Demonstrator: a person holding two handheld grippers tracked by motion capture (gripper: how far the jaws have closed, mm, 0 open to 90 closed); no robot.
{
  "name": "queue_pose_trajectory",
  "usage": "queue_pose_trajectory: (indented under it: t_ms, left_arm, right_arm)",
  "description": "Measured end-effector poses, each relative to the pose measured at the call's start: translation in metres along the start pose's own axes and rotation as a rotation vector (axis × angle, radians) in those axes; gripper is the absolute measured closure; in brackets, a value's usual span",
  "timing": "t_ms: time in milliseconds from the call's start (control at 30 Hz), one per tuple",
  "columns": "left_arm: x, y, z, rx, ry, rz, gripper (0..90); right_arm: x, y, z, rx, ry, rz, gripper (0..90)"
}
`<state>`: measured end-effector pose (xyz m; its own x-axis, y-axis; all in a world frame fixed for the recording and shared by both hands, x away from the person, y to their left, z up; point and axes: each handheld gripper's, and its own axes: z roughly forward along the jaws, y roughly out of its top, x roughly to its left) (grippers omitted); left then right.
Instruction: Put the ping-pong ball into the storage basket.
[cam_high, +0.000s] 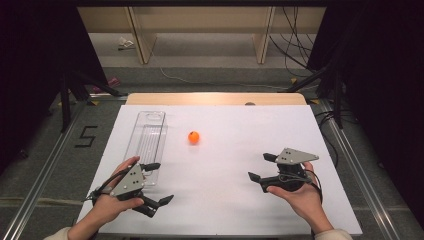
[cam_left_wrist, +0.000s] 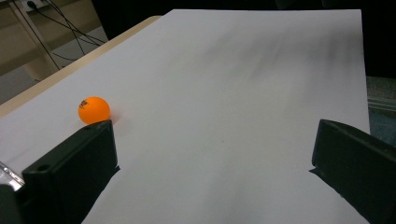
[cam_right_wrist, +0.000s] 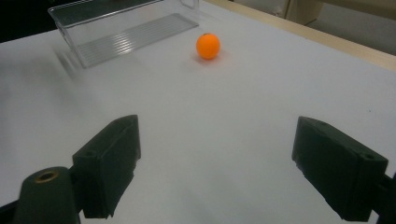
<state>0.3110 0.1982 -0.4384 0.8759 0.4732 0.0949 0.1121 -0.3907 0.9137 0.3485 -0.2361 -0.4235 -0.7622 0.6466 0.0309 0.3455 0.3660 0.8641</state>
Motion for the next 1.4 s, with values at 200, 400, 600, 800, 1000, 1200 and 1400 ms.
queue_pose_trajectory:
  t_ms: [200,400,600,800,1000,1200,1400]
  left_arm:
    - [0.0,0.0,0.0,-0.004,-0.001,0.003,0.0]
    - [0.0,0.0,0.0,0.0,-0.003,0.007,0.0]
    - [-0.001,0.0,0.0,0.002,-0.006,0.007,0.0]
    - [-0.001,0.0,0.0,0.002,-0.008,0.008,0.0]
    - [-0.001,0.0,0.0,0.003,-0.009,0.012,0.0]
    - [-0.001,0.0,0.0,0.0,-0.009,0.011,0.0]
    - [-0.001,0.001,0.0,-0.002,-0.011,0.012,0.0]
  right_arm:
    - [0.003,0.001,0.004,0.003,0.006,-0.01,16.4]
    - [0.002,0.002,0.003,-0.003,0.003,-0.005,16.3]
    - [0.002,0.005,0.01,-0.015,0.005,-0.002,16.3]
    - [0.002,0.011,0.02,-0.02,0.008,-0.018,16.3]
    - [0.003,0.018,0.032,-0.024,0.018,-0.026,16.3]
    - [0.004,0.025,0.046,-0.023,0.023,-0.031,16.3]
    - [0.004,0.031,0.058,-0.019,0.031,-0.036,16.3]
